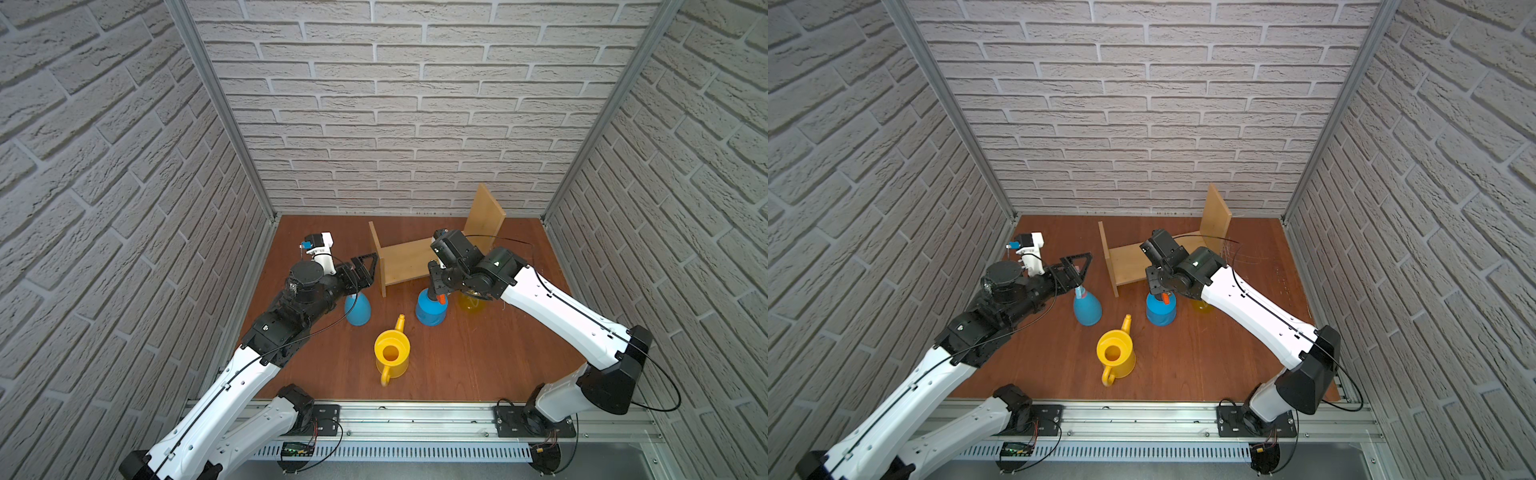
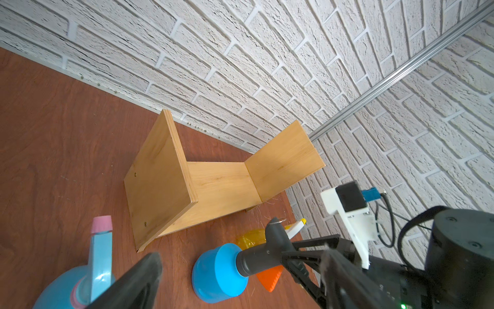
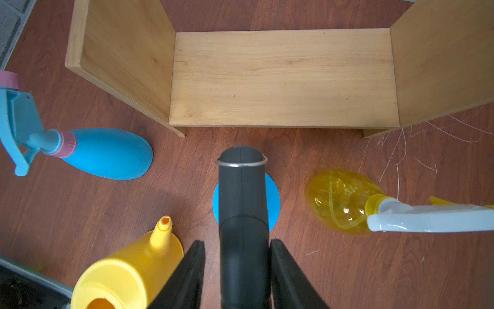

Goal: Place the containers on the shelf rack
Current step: 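Pick up a container from the center of the board, then place the container on the shelf.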

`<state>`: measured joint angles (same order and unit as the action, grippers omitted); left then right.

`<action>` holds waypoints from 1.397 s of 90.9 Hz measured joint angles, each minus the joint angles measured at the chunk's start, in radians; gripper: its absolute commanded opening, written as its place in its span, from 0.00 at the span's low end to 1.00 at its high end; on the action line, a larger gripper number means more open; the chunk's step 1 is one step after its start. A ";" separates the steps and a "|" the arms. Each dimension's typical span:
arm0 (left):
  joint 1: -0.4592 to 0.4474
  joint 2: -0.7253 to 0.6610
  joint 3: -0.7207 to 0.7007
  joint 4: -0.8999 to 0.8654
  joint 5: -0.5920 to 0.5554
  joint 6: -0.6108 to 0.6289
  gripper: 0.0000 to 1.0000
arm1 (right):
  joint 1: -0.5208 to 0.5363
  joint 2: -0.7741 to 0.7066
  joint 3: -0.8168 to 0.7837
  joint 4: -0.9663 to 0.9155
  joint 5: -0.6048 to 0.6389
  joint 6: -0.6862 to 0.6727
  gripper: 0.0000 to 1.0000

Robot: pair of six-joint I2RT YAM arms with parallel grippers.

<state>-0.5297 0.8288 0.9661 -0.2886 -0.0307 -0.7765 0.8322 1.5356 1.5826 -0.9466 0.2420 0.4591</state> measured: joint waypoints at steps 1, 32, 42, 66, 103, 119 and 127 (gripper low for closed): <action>0.000 0.001 0.000 0.000 0.000 0.002 0.98 | 0.000 0.002 0.000 0.000 0.000 -0.001 0.44; 0.000 0.017 0.000 -0.002 -0.015 0.052 0.98 | 0.000 0.040 0.021 -0.020 0.008 -0.030 0.38; 0.000 0.017 0.001 -0.003 -0.023 0.066 0.98 | 0.000 0.051 0.035 -0.027 0.010 -0.046 0.26; 0.000 -0.010 0.024 -0.061 -0.098 0.129 0.98 | 0.000 0.058 0.197 -0.105 0.021 -0.098 0.18; 0.008 -0.071 0.059 -0.120 -0.254 0.231 0.98 | -0.059 0.523 1.040 -0.304 -0.027 -0.144 0.16; 0.010 -0.074 0.059 -0.139 -0.269 0.239 0.98 | -0.082 0.671 1.111 -0.256 -0.055 -0.147 0.16; 0.013 -0.078 0.059 -0.148 -0.277 0.242 0.98 | -0.086 0.672 1.117 -0.259 -0.055 -0.154 0.17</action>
<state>-0.5171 0.7506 1.0248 -0.4362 -0.3077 -0.5346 0.7460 2.2078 2.6999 -1.2060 0.1871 0.3050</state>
